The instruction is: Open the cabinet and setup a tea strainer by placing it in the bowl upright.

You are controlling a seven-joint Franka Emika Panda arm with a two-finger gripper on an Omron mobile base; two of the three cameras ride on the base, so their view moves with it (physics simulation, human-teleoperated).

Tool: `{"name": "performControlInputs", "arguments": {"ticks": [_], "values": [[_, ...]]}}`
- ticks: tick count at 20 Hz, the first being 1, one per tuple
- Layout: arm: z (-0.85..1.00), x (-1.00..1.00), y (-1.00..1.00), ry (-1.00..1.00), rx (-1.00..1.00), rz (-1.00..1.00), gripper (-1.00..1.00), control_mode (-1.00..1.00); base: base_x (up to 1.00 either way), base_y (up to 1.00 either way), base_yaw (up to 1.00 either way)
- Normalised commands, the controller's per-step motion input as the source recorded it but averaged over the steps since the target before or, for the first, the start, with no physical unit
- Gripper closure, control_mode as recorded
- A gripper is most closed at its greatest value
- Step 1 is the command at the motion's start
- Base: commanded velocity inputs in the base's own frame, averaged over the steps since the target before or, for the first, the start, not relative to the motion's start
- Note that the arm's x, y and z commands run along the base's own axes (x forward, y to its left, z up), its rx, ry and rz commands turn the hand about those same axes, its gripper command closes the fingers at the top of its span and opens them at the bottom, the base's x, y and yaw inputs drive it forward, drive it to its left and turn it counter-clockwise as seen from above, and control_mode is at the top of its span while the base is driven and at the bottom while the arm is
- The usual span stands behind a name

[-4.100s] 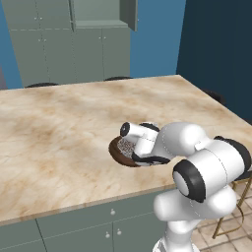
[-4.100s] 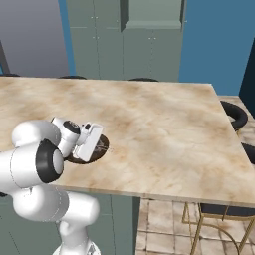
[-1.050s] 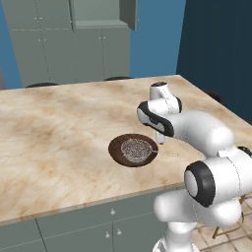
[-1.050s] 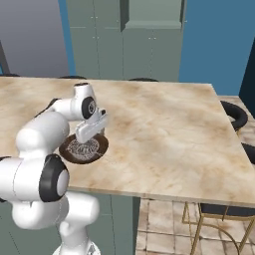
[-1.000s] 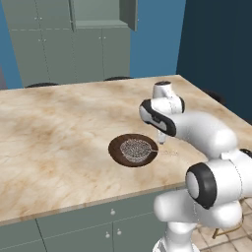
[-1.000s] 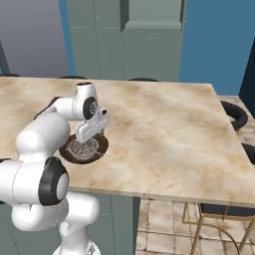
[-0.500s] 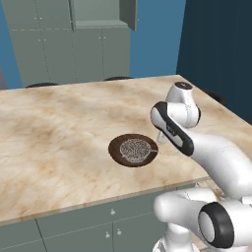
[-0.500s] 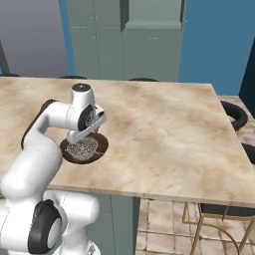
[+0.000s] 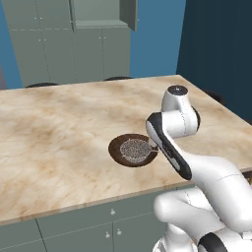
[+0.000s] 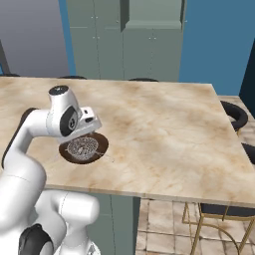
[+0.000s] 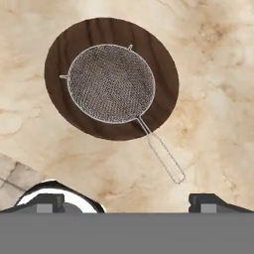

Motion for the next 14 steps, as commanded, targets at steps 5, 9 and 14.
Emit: {"name": "performControlInputs", "arguments": {"ticks": [5,9,14], "values": [[0.33,-0.43,0.00,0.01,0.13,-0.49,-1.00,-1.00,0.00,0.00,0.00],[0.42,-0.66,-0.04,-0.09,0.22,-0.39,-1.00,-1.00,0.00,0.00,0.00],[0.31,-0.73,-0.10,-0.31,0.22,-0.29,-1.00,-1.00,0.00,0.00,0.00]]}}
